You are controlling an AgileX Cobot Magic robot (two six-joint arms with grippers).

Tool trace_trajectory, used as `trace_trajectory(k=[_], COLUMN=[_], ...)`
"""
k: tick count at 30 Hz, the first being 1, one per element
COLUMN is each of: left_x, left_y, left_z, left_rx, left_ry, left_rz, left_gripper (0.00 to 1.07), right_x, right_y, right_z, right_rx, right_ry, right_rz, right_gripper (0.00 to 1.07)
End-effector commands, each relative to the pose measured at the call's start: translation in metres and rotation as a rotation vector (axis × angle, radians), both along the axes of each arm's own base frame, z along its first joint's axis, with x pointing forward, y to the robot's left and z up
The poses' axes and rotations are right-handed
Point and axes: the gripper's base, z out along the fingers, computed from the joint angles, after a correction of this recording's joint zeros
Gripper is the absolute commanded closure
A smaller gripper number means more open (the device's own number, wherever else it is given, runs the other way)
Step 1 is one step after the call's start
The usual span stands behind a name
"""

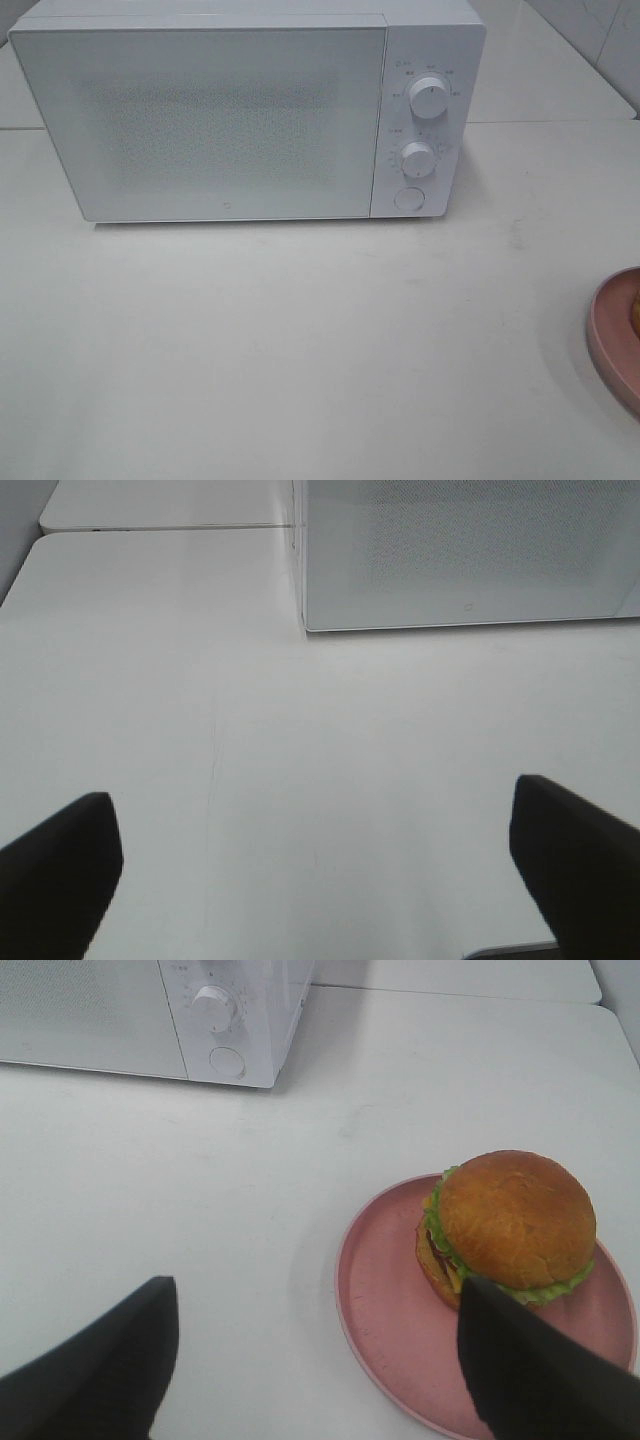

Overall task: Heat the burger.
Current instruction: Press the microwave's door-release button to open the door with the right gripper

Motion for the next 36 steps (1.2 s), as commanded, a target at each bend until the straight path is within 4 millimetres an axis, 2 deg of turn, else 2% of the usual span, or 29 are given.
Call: trace_trajectory(k=[1,17,22,26,36], left_x=[-0.003,-0.003,-0.003,-0.003,-0.003], left_y=[-0.001,-0.001,-0.001,-0.001,-0.001], left_z=[0.000,0.000,0.000,0.000,0.000], left_rx=[-0.005,-0.005,-0.005,-0.005,-0.005], left_ry=[-0.031,-0.031,-0.031,-0.031,-0.031], left_rz=[-0.006,-0.006,-0.006,-0.006,-0.006], left_gripper=[0.09,0.09,0.09,0.09,0.09], right_x=[-0.004,-0.004,-0.003,0.008,0.038], right_y=[0.000,0.000,0.000,0.002,0.006], right_z=[0.000,0.000,0.008,0.016,0.023], right_rx=[0.001,0.002,0.012,0.021,0.014], right_ry=[-0.038,-0.040,-0.055,-0.039,-0.001], right_rz=[-0.001,-0.001,-0.005,-0.011,-0.009], right_gripper=[0.32,0.32,0.32,0.32,0.32])
